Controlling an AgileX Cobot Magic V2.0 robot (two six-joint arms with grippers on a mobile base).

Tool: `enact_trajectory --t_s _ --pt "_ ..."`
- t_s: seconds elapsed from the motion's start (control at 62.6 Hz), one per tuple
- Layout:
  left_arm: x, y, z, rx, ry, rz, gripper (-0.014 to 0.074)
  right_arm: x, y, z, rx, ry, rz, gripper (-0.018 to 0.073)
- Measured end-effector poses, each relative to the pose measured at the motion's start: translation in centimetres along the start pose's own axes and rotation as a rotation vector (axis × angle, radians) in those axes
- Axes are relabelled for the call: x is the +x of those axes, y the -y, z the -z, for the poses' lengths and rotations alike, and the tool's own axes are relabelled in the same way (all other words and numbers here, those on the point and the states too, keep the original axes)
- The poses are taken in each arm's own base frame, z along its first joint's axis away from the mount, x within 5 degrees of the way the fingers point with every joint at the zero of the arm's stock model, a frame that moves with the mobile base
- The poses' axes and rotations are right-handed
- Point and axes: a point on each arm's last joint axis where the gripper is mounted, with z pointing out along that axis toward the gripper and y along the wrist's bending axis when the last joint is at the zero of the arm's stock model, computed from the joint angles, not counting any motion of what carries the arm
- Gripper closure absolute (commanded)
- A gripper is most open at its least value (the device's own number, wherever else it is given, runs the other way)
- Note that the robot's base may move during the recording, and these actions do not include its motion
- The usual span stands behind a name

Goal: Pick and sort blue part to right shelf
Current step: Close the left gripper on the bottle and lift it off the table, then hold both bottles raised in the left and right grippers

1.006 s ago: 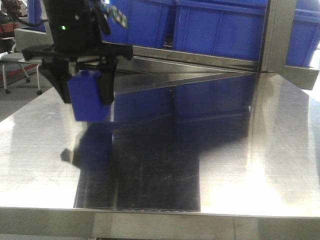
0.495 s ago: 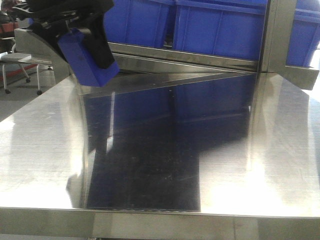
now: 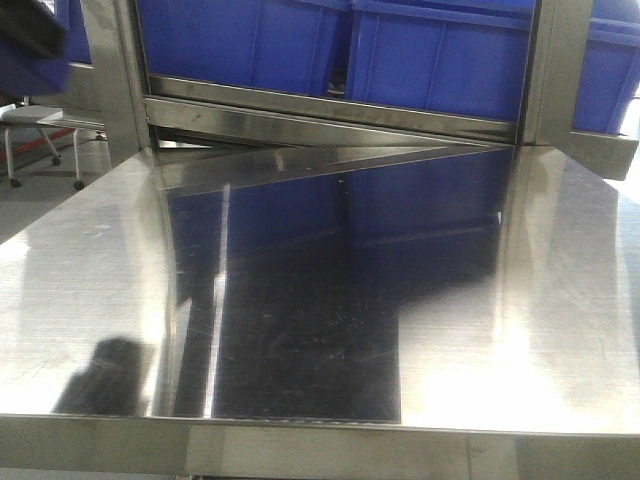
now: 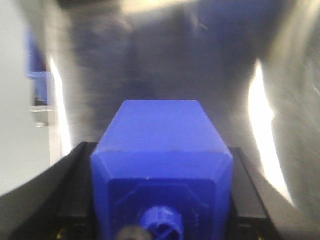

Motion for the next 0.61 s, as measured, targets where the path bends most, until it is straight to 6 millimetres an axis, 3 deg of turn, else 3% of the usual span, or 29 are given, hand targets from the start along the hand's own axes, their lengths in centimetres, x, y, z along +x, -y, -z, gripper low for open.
enact_trajectory --t_s 0.208,0.607 --pt "3.0 -2.2 4.2 -0.094 0.092 0.106 0.0232 0.0 0.0 0.0 0.0 0.0 0.0 0.0186" --pt "8.6 -1.6 10.3 -0.116 0.269 0.051 0.0232 0.0 0.0 0.0 0.0 0.0 0.0 0.0186"
